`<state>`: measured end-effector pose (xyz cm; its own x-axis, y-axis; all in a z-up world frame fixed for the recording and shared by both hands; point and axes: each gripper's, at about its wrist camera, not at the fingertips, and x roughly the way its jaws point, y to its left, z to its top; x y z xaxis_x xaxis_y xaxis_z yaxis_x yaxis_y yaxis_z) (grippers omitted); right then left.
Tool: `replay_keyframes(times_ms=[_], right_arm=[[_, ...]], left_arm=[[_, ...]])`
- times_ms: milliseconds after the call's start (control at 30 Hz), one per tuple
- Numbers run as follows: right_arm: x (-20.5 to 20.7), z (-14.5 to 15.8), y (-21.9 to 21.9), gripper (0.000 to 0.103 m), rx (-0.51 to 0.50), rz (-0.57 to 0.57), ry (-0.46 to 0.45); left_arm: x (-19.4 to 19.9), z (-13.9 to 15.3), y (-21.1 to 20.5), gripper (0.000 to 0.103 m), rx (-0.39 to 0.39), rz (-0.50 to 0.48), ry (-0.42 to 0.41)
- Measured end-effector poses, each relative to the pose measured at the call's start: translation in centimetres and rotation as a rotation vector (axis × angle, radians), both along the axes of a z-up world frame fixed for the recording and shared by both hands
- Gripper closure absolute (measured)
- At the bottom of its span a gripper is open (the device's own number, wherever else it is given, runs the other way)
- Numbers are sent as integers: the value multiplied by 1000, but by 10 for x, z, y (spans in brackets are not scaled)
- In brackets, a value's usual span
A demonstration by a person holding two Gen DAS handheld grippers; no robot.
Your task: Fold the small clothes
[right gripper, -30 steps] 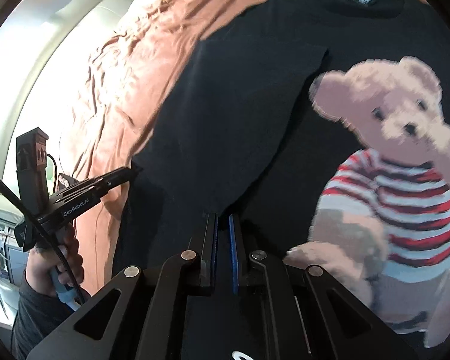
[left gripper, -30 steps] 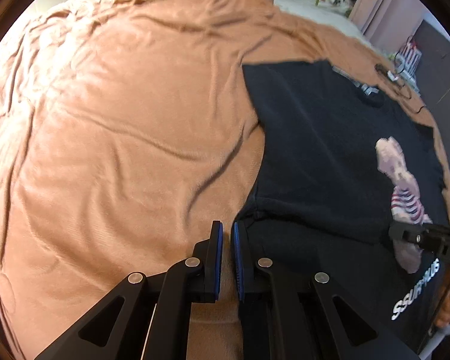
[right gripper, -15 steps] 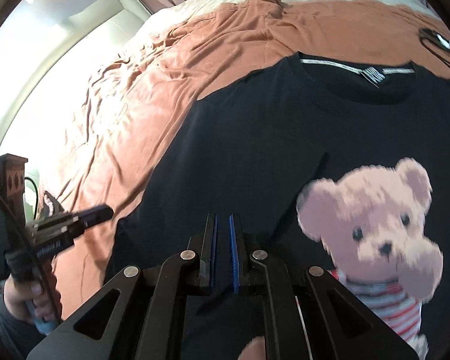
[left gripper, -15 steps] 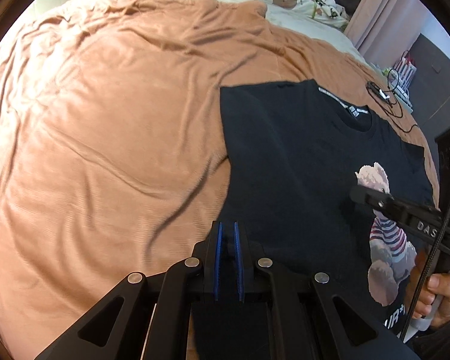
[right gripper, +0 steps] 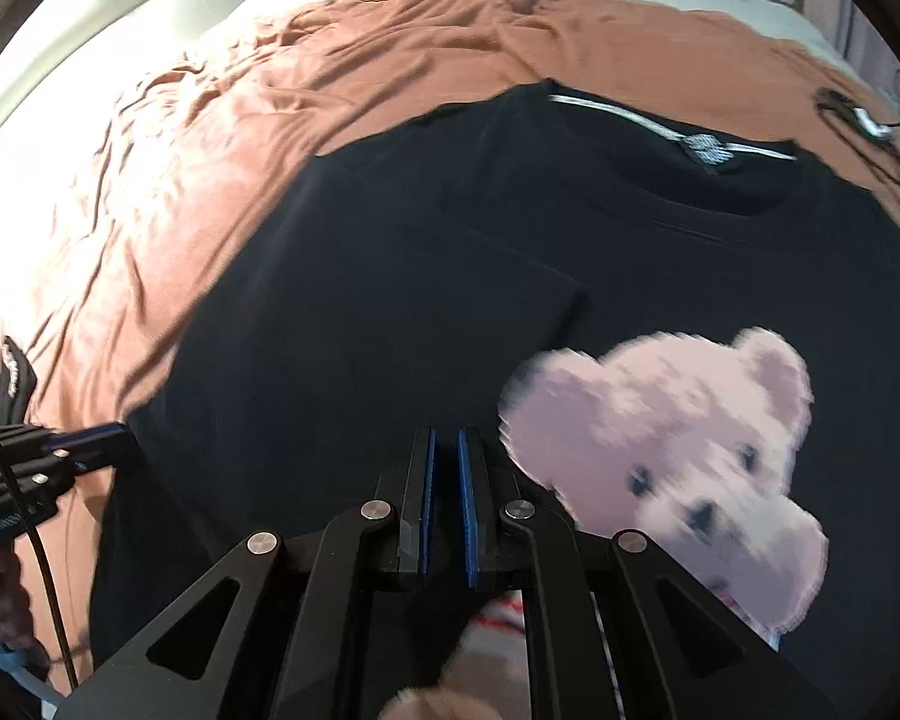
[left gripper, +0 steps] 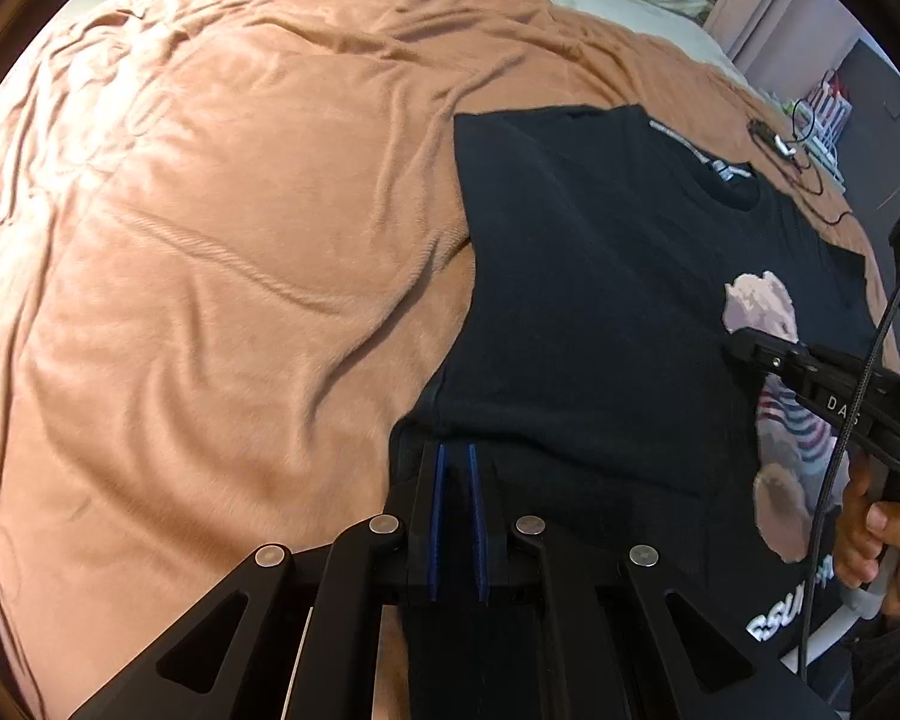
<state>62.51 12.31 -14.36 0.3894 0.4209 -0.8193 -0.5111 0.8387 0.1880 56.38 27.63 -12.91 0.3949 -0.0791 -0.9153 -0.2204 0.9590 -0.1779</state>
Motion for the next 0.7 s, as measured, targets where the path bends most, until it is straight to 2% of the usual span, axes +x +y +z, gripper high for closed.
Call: replay_keyframes(times_ms=[100,133,200,267,333,433,467,500,533,567,600,700], right_arm=[[-15,14,-12,98,-16,-21,-16],[-20,19,-15,98,-15,-19,-22],[-32,29,-22,98,-23,-20,-38],[-47,41,-32,98,-28,-24,-56],[-63,53,-40,98,-24,-25,-66],[-87,69,-54,98,-23,-29,-84],[-93,74,-58,92,-21,-31,-88],[-104,80,-68,72,-17,-35,-93],[-111,85,-75,57,-10,-39,-101],[-122,92,-81,29,1,-47,-117],[-132,98,-89,21,10,-51,-134],[-164,115,-110,18,0,-53,-162]], left_arm=[[-17,14,-1,93,0,20,-4],[-22,18,-2,88,3,22,-7],[-35,33,-7,73,5,22,-30],[-47,46,-12,51,10,22,-55],[-64,62,-19,43,20,17,-89],[-85,81,-29,42,30,-5,-121],[-91,86,-33,40,35,-11,-129],[-94,90,-35,38,36,-16,-137],[-101,95,-39,32,33,-23,-152],[-106,100,-42,26,32,-26,-165],[-112,105,-45,24,34,-27,-178],[-128,118,-56,22,34,-39,-211]])
